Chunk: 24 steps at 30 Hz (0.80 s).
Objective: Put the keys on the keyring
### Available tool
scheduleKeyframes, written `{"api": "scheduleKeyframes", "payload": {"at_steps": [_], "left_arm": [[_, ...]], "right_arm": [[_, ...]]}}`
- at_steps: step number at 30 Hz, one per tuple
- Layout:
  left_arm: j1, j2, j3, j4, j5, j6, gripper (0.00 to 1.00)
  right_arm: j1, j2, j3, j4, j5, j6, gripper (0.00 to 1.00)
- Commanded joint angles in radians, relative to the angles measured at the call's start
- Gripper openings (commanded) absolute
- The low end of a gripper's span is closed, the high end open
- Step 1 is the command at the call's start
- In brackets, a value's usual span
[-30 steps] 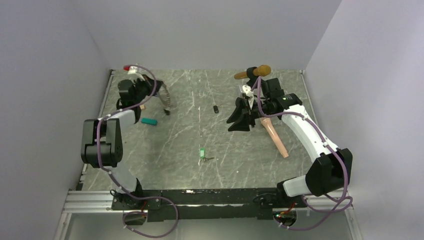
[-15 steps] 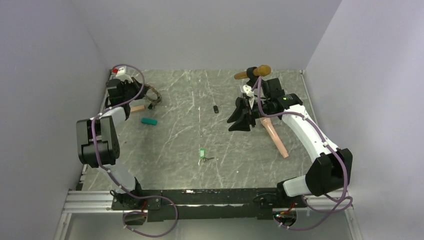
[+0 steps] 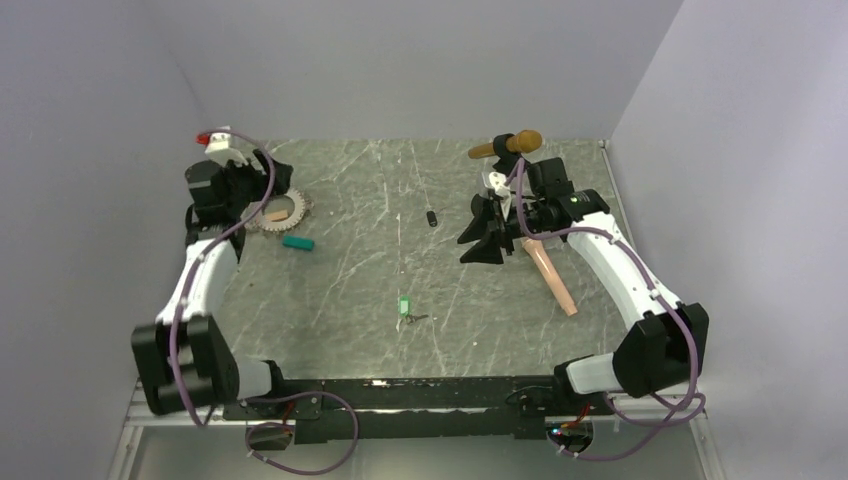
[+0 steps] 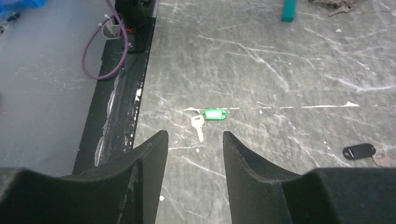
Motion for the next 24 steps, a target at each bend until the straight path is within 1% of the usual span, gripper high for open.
{"api": "scheduleKeyframes", "payload": {"at_steps": [1,4,7,9,11,14,15,16,19,22,24], "left_arm": [[0.005,-0.218,-0.044,-0.058,-0.042,0.049,0.85],[0.016,-0.340,-0.110,-0.085,0.002,0.029,0.92],[0.031,-0.426,-0.151,-0.172,0.072,-0.002,0.99],[0.038,-0.470,-0.171,-0.259,0.124,-0.005,0.99],[0.039,-0.518,-0.190,-0.342,0.159,0.020,0.99],[0.038,-0.625,-0.225,-0.426,0.155,0.058,0.99],[0.038,-0.667,-0.241,-0.432,0.145,0.063,0.99],[0.034,-0.705,-0.255,-0.435,0.128,0.061,1.00],[0.002,-0.832,-0.315,-0.427,0.061,0.051,0.99],[-0.059,-0.904,-0.369,-0.421,0.001,0.107,0.99],[-0.087,-0.923,-0.383,-0.423,-0.024,0.126,0.99]], "right_arm": [[-0.030,-0.093,-0.031,0.037,0.016,0.000,0.53],[-0.061,-0.144,-0.060,0.079,0.027,0.039,0.55],[-0.102,-0.201,-0.090,0.121,0.038,0.084,0.60],[-0.138,-0.241,-0.108,0.157,0.058,0.137,0.66],[-0.188,-0.278,-0.113,0.182,0.082,0.199,0.75],[-0.274,-0.321,-0.109,0.236,0.141,0.344,0.97],[-0.317,-0.334,-0.103,0.261,0.178,0.408,1.00],[-0.341,-0.345,-0.092,0.275,0.236,0.474,1.00],[-0.373,-0.382,-0.049,0.292,0.478,0.685,1.00],[-0.374,-0.438,-0.027,0.244,0.568,0.731,1.00],[-0.374,-0.483,-0.041,0.247,0.640,0.778,1.00]]}}
